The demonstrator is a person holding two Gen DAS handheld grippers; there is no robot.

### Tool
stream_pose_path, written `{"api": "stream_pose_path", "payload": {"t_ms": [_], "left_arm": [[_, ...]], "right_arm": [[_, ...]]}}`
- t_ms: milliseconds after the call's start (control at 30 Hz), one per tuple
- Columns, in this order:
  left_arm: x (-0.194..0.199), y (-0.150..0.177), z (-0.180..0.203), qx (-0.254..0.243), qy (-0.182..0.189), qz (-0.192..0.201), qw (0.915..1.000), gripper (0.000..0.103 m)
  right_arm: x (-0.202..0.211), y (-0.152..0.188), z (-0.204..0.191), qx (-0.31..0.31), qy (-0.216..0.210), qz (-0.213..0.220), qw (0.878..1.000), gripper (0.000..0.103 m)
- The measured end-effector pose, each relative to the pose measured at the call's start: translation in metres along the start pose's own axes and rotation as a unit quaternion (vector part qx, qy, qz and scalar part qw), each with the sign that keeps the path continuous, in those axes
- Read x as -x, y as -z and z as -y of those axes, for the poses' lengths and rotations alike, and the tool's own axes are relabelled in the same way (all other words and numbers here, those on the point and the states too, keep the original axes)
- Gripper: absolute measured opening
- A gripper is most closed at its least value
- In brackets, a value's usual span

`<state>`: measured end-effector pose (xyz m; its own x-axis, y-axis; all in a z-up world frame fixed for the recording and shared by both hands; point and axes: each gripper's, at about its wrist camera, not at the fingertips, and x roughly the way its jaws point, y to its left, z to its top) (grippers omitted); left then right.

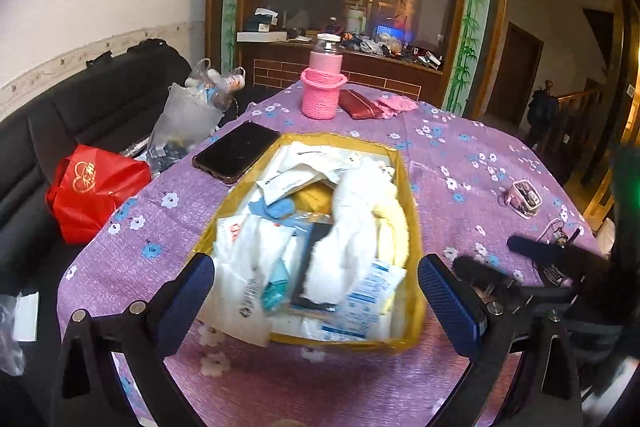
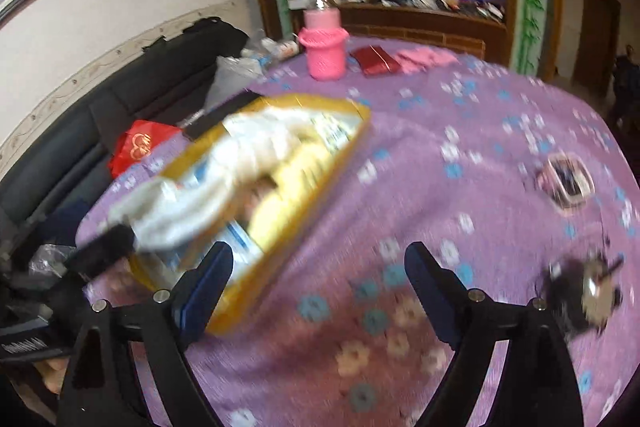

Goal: Organize soft objects

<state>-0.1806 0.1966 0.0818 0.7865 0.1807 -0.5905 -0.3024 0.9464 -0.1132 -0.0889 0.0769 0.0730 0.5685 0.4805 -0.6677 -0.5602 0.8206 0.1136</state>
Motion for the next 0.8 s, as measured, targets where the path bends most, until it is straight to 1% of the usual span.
{"api": "stream_pose_path", "payload": {"t_ms": [67, 167, 300, 633, 800], "left_arm": [[0.003, 0.001, 0.007, -0.002, -0.007, -0.004, 1.0000, 0.103], [0.006, 0.002, 0.014, -0.010, -0.027, -0.007, 0.9996, 0.103], [0.008, 0.005, 0.021, -0.018, -0.053, -0.013, 0.9983, 0.103], [0.013, 0.006, 0.017, -0.008, -0.063, -0.015, 0.9979, 0.103], [0.009, 0.007, 0.006, 0.008, -0.069, -0.021, 0.9974, 0.103]], "right_arm": [[-0.003, 0.011, 0.005, -0.008, 0.007, -0.010, 1.000, 0.087], [-0.001, 0.022, 0.009, -0.017, 0.001, -0.017, 1.000, 0.087], [0.004, 0.031, 0.005, -0.003, 0.007, -0.017, 1.000, 0.087], [0.008, 0.041, -0.015, 0.027, 0.007, -0.022, 0.999, 0.087], [0.004, 0.040, -0.022, 0.037, 0.009, -0.027, 0.999, 0.087]]}}
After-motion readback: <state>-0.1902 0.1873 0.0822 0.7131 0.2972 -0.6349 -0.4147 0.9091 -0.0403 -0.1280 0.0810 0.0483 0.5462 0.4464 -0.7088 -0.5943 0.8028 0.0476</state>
